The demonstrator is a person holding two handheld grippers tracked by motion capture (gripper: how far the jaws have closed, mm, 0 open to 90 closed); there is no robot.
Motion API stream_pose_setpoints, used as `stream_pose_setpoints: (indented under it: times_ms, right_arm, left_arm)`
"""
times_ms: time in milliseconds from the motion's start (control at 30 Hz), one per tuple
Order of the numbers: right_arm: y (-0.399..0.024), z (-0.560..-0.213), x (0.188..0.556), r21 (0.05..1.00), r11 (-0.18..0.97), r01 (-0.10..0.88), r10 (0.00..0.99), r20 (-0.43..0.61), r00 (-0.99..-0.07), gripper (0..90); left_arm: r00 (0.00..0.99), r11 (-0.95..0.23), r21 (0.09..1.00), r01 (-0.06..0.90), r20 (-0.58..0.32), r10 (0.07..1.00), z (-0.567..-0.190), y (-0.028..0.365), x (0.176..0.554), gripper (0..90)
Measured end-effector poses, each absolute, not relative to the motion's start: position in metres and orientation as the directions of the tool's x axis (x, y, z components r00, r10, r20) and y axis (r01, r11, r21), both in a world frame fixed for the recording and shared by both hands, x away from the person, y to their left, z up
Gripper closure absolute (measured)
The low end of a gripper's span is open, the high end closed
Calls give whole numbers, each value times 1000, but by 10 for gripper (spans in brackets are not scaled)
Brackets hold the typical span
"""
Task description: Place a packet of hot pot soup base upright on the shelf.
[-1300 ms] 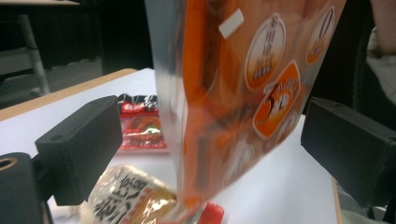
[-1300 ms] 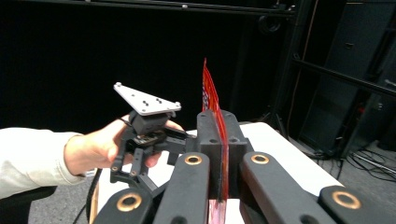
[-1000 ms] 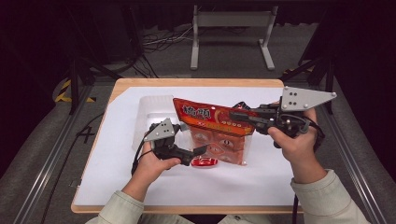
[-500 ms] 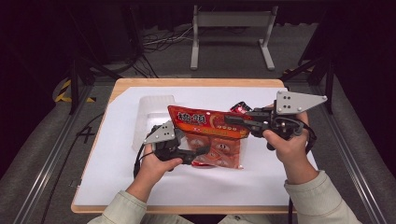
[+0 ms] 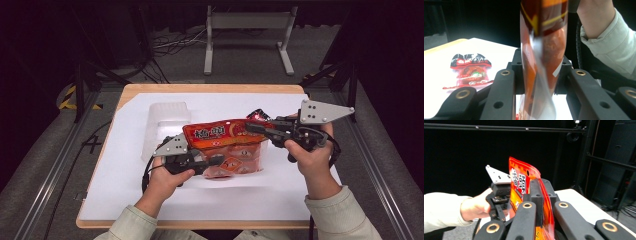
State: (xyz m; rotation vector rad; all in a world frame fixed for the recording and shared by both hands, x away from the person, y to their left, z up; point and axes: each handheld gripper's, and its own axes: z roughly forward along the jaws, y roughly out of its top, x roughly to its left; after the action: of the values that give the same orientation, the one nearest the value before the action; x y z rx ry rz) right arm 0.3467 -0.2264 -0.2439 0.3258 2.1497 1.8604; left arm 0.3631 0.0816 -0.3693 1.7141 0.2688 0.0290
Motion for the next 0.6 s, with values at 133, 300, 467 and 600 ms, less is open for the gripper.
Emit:
stream_pose_setpoints:
  times_ms: [133,300,467,600]
  right_arm:
    - [-226,-246,346,987,157,-15,360,-72,-930,900]
    - [-227,-247,347,986,166,-13,374,-75,-924,900]
    - [-227,-247,348,985,172,-5,386,-72,-920,888]
    - [-230,-246,347,990,144,12,376,-44,-925,806]
  left_arm:
    - [971,-152,973,174,-143,192,-369,83,362,701]
    - [968,-167,973,159,-121,218,-366,83,362,703]
    - [969,-180,969,167,-128,214,-363,85,361,704]
    - [964,-209,966,153,-99,248,-360,85,359,705]
